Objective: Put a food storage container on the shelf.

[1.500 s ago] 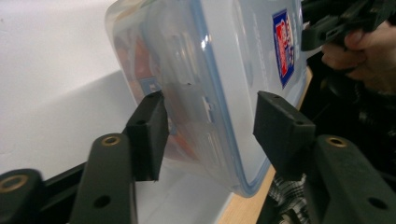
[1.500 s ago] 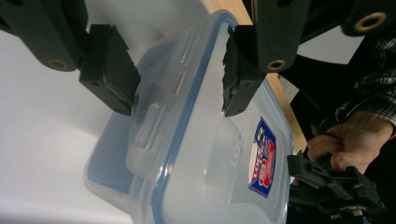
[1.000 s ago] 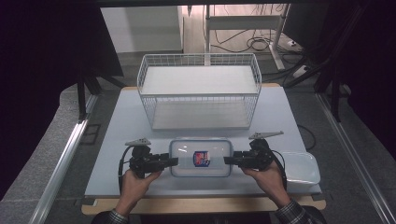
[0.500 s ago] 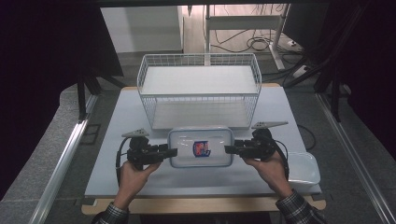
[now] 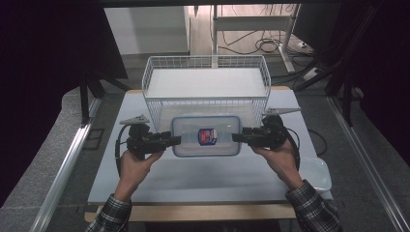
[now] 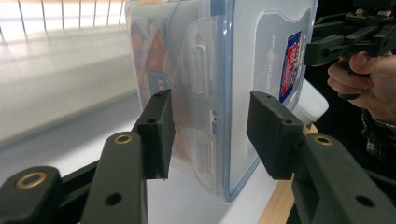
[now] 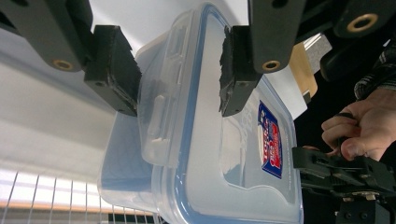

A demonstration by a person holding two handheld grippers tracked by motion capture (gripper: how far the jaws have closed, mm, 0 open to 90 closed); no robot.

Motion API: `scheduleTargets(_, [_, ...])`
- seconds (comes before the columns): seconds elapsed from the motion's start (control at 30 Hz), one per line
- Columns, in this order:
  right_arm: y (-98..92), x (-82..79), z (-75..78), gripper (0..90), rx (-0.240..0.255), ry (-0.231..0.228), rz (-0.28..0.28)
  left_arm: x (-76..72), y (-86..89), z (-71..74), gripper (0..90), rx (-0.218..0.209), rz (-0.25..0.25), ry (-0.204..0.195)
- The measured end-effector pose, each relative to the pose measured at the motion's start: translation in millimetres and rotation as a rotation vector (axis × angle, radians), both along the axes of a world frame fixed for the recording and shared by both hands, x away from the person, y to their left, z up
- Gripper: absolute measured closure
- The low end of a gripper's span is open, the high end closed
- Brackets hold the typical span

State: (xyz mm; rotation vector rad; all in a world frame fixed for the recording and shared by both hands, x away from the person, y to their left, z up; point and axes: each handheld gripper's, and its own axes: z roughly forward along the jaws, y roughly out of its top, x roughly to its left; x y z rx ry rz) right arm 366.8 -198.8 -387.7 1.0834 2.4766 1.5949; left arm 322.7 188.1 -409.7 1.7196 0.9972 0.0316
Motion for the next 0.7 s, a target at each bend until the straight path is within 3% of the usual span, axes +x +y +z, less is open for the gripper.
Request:
scheduleTargets(0.17, [2.7,13.2,15.6,50.1,0.013,-0.029,0.009,10.0,2.1,16.7,52.2,-0.005,0.018,-0.018])
scheduleTargets(0.7, [3.8,52.7,49.6,49.8,0.037,-0.029,-0.020,49.4,2.1,49.3,52.1,-0.019,0.034,-0.026])
